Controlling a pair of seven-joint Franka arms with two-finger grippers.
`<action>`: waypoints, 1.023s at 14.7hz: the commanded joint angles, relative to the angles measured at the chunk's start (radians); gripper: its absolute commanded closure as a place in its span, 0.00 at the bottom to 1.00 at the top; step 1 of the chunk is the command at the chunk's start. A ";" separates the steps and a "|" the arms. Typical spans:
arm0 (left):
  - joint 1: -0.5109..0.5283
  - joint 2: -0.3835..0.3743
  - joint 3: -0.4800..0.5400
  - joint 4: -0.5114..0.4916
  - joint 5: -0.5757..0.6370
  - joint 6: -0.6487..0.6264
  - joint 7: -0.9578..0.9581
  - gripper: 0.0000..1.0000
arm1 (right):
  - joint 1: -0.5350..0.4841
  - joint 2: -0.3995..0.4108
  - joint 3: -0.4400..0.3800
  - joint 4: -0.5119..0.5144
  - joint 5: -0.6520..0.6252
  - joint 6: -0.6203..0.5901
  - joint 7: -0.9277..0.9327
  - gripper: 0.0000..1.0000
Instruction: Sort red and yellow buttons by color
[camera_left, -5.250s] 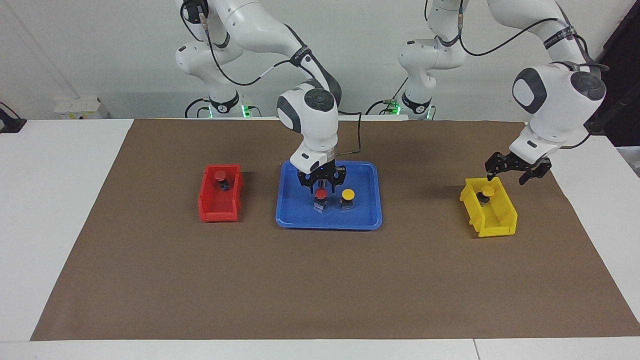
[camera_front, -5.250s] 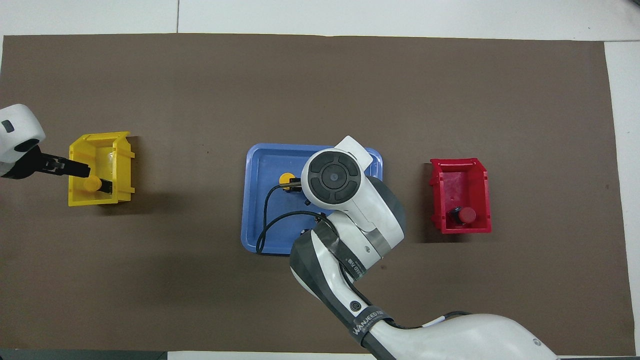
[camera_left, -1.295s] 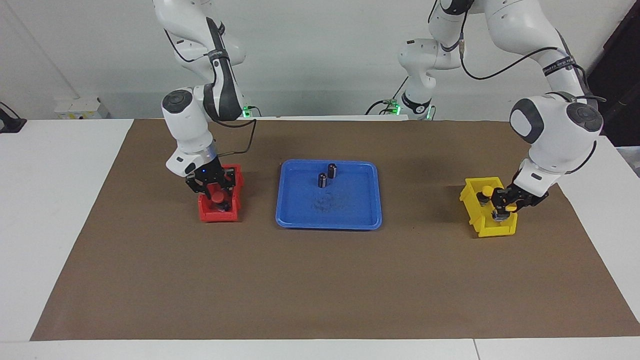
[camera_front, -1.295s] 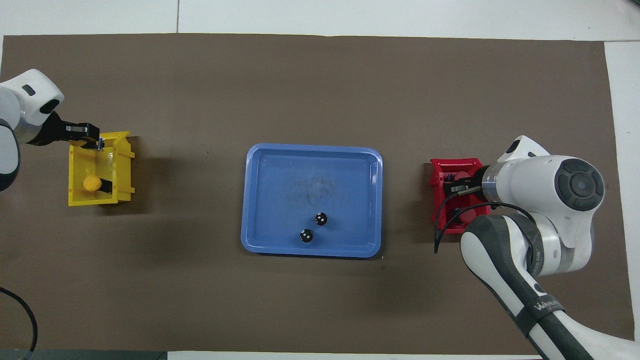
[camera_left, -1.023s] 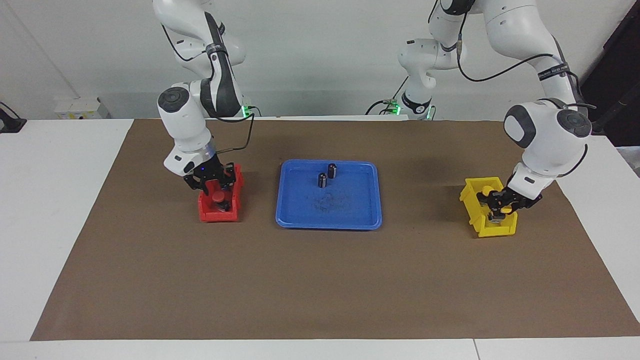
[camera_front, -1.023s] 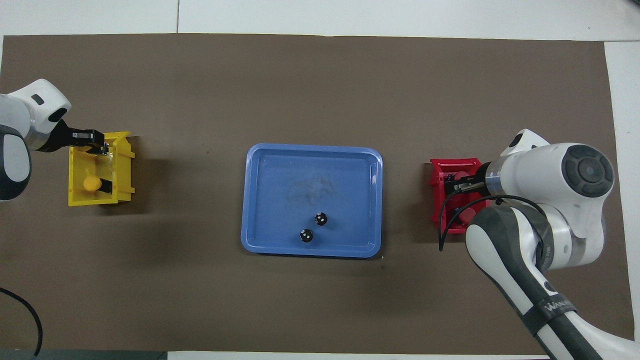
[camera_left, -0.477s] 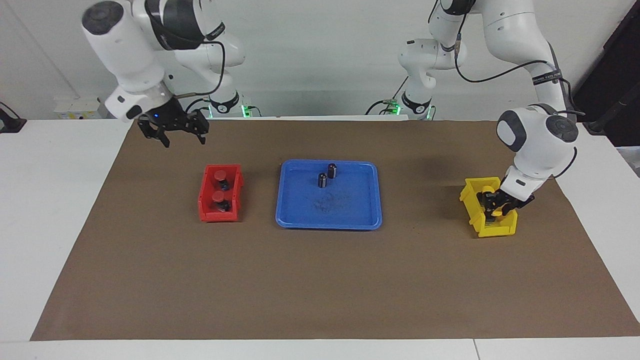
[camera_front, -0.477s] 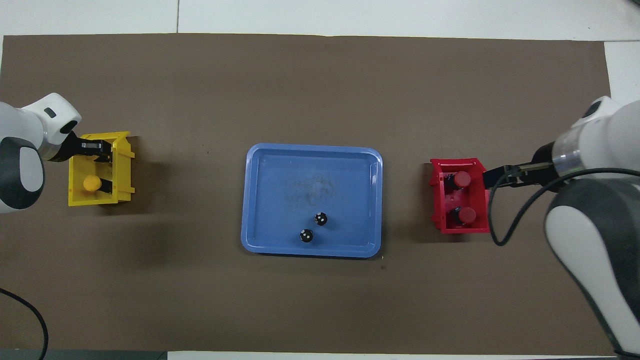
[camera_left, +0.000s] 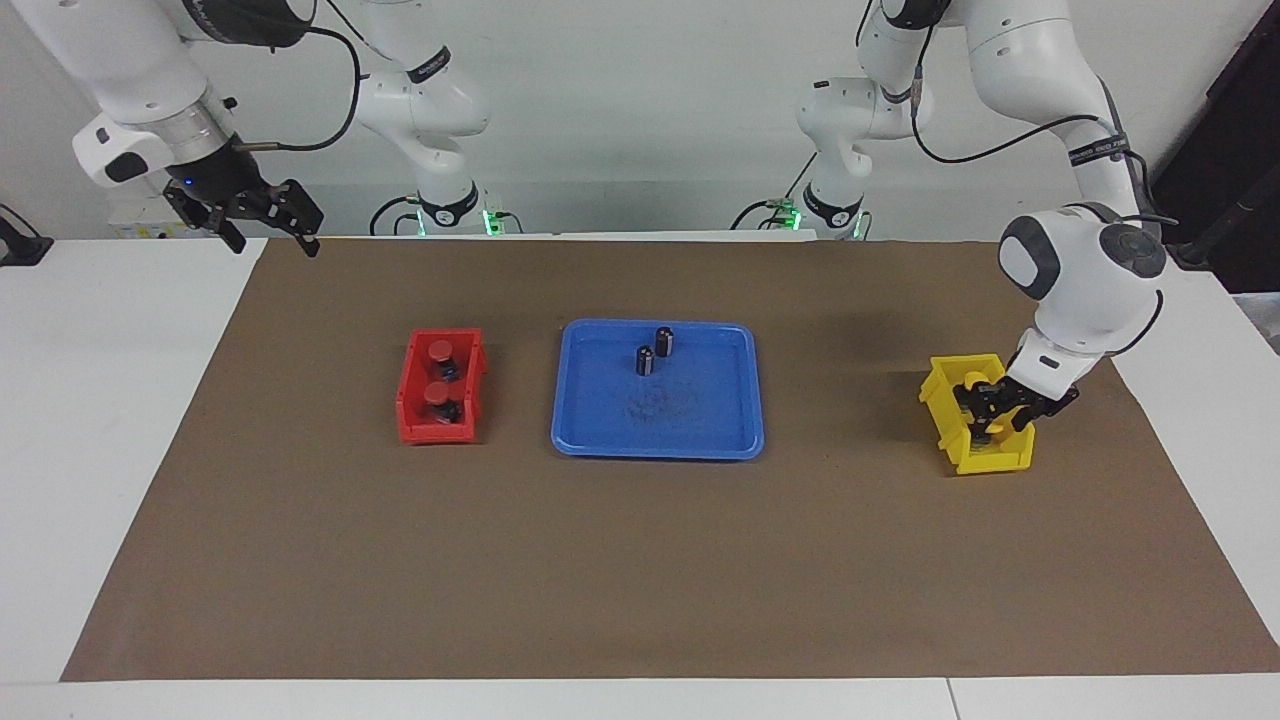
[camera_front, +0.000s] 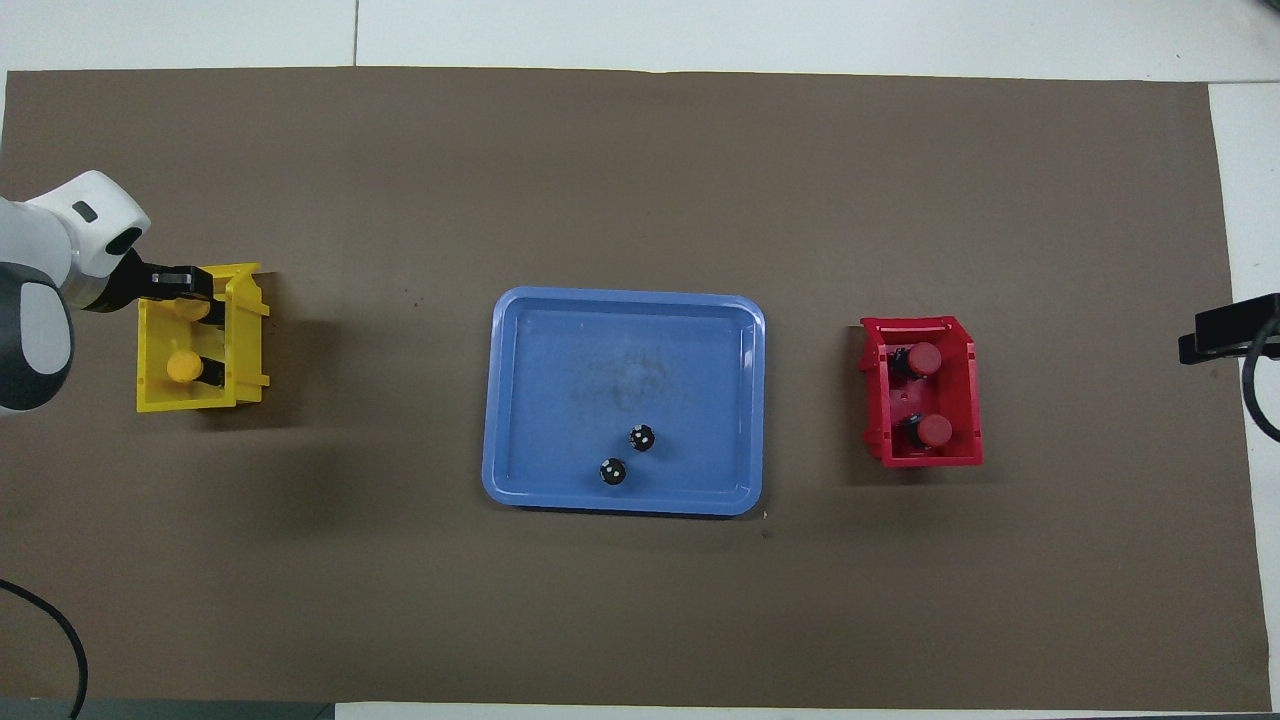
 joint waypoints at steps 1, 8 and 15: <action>-0.004 -0.014 -0.002 0.122 -0.003 -0.196 0.013 0.00 | -0.012 0.042 0.003 0.072 -0.015 -0.025 -0.014 0.00; -0.021 -0.215 -0.012 0.216 -0.005 -0.500 0.037 0.00 | -0.012 0.024 0.020 0.075 -0.038 -0.068 -0.034 0.00; -0.052 -0.257 -0.035 0.354 0.001 -0.694 0.037 0.00 | -0.012 0.022 0.020 0.075 -0.041 -0.048 -0.032 0.00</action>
